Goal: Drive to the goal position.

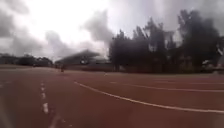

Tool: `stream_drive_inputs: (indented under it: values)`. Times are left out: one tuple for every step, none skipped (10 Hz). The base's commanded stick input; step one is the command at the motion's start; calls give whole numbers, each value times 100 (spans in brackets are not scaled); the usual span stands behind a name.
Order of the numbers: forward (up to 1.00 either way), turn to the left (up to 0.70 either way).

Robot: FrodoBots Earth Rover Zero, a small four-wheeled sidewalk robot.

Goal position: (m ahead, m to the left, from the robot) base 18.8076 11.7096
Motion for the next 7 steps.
stream_drive_inputs:
  values:
    - [85, 0]
    - [85, 0]
    - [85, 0]
    - [85, 0]
    - [85, 0]
    - [85, 0]
    - [85, 0]
